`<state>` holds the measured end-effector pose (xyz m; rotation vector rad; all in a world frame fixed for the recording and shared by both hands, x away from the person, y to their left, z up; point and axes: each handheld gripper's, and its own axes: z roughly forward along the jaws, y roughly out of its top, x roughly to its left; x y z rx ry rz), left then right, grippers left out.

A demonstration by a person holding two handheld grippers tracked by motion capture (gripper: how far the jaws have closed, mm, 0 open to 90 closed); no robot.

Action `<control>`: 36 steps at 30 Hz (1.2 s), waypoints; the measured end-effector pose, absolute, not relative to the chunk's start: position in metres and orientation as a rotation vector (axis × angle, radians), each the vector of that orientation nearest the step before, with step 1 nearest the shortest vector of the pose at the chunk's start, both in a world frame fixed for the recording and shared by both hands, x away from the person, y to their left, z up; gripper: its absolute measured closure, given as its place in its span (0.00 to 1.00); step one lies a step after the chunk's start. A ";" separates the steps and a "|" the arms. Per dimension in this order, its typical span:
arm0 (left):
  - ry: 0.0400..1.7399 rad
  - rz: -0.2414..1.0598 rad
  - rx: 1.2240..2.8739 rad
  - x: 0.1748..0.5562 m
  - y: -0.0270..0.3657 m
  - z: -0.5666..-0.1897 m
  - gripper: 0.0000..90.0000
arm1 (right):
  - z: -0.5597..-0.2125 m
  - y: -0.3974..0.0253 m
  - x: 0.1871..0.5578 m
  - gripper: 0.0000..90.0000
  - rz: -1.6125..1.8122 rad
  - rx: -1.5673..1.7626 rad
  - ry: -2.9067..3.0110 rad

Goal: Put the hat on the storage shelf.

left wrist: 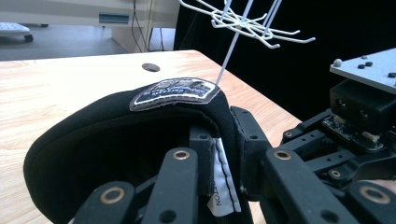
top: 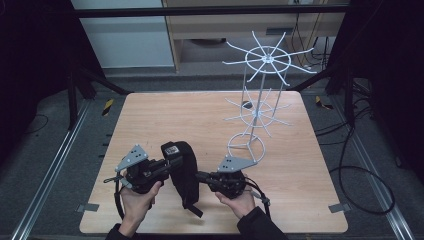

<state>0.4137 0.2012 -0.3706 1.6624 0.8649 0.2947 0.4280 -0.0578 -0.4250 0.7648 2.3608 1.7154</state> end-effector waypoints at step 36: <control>1.105 0.423 1.801 0.419 0.275 -0.425 0.83 | -0.440 0.015 0.433 0.88 1.409 0.658 2.378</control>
